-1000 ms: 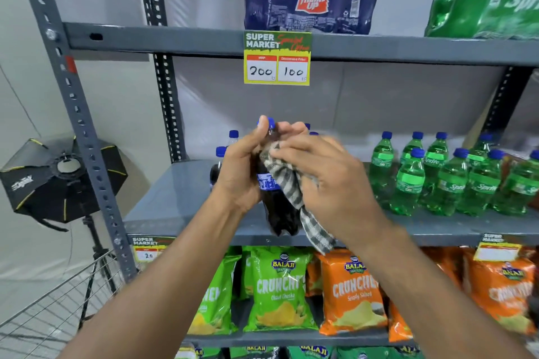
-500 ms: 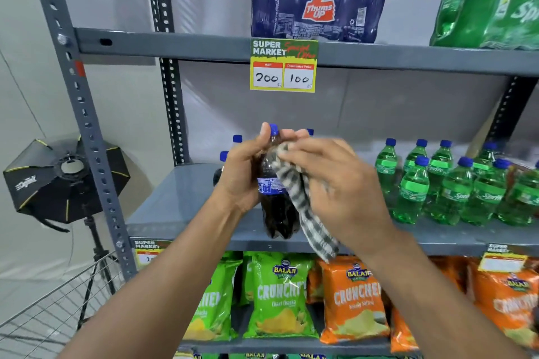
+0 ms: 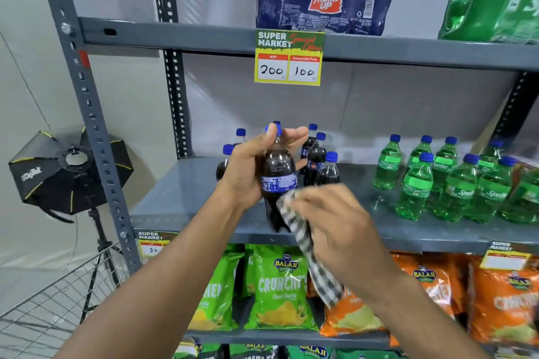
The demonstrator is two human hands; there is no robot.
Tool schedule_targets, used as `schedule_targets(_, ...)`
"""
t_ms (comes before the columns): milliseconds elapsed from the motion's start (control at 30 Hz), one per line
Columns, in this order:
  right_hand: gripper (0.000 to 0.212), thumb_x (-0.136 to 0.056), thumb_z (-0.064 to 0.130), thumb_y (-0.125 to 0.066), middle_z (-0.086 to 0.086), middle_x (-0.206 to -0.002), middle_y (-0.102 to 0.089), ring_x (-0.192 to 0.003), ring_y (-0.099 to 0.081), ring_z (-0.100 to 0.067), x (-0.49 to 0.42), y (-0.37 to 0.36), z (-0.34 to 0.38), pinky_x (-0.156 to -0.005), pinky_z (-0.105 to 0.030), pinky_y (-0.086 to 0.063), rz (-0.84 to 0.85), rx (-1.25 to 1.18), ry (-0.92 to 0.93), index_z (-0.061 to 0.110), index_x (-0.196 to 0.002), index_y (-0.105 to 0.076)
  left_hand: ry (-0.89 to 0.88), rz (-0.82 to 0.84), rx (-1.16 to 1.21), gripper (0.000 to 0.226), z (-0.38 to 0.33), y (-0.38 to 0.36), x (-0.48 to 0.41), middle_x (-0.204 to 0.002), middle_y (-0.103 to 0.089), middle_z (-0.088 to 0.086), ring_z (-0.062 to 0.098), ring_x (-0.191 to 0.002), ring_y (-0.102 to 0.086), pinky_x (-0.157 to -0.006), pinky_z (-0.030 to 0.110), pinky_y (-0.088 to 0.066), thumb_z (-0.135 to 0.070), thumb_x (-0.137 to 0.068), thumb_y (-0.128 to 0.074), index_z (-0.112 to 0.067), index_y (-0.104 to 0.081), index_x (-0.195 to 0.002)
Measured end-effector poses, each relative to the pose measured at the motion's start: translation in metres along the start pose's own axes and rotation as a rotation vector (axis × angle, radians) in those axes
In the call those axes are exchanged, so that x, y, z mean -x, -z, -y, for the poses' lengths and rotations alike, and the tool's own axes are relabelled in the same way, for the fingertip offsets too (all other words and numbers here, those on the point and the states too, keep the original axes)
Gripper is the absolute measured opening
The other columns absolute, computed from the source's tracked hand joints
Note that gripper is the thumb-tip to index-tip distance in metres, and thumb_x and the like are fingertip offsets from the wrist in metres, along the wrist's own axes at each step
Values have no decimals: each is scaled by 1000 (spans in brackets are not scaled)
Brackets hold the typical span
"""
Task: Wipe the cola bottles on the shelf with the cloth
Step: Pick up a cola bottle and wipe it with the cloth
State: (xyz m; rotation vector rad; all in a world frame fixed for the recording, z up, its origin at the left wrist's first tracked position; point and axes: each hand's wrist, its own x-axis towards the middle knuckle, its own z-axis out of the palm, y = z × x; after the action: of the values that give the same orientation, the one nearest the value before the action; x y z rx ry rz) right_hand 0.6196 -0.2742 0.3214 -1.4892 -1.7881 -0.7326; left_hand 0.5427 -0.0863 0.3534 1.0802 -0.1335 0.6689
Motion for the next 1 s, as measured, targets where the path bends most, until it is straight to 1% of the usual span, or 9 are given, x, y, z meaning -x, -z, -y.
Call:
schedule_targets(100,37,-82,-4,-49,-4,-105,-68,-88,-53,-27,-48,15,0,-81,-30,-48,-132,77,-52,8,-106,-74,61,39,-17,36,3,-11,2,-113,-76,12,26,-114,-67,-96,41,-52,-37,-92,-65,-5,-74,-107)
schedule_targets(167,31,-81,-7,-56,-5,-99,-67,-86,-53,-29,-69,20,2,-77,-33,-49,-132,144,-84,8,-100,-75,95,70,42,43,3,-17,3,-99,-74,13,29,-97,-69,-86,38,-56,-40,-84,-76,-4,-71,-106)
schedule_targets(333,31,-85,-3,-45,-8,-98,-68,-85,-53,-31,-49,7,18,-81,-40,-49,-66,176,83,3,-98,-72,34,31,89,42,-1,-13,3,-117,-76,8,24,-125,-63,-100,40,-53,-41,-95,-57,-6,-78,-105)
schedule_targets(400,30,-87,-6,-47,-6,-104,-66,-91,-52,-29,-28,-1,20,-84,-39,-48,20,183,100,2,-105,-70,-10,21,92,38,0,-10,1,-119,-75,6,24,-134,-56,-100,53,-51,-40,-93,-60,-7,-78,-97)
schedule_targets(467,34,-86,-7,-46,-4,-111,-65,-95,-50,-27,-8,-7,17,-87,-36,-47,84,185,104,4,-111,-68,-38,15,102,38,-2,-5,-1,-121,-74,9,25,-133,-57,-100,63,-49,-40,-88,-66,-5,-75,-98)
schedule_targets(667,46,-75,-4,-42,-1,-111,-65,-92,-55,-28,30,-17,0,-81,-37,-54,215,143,73,8,-110,-69,-35,-15,-31,28,-5,4,-9,-126,-72,11,25,-133,-56,-100,65,-48,-37,-91,-67,-11,-78,-93)
schedule_targets(767,44,-74,-9,-48,-4,-111,-65,-94,-54,-30,25,-10,-7,-83,-36,-53,100,86,26,6,-109,-70,-8,-31,-79,36,-2,4,-11,-130,-71,9,23,-132,-57,-101,62,-50,-38,-95,-62,-6,-77,-104)
schedule_targets(867,37,-83,-10,-52,-6,-112,-66,-96,-53,-28,-12,-2,-11,-91,-27,-47,-137,62,0,3,-110,-72,22,-32,-103,53,0,-4,-11,-128,-71,11,23,-129,-60,-92,46,-57,-44,-82,-75,0,-72,-110)
schedule_targets(1000,31,-91,-1,-48,-8,-107,-71,-93,-59,-34,-56,-6,-14,-86,-38,-52,-223,90,-11,2,-106,-75,89,14,-68,47,2,-9,-13,-123,-73,13,26,-120,-66,-92,36,-56,-43,-94,-61,-4,-73,-115)
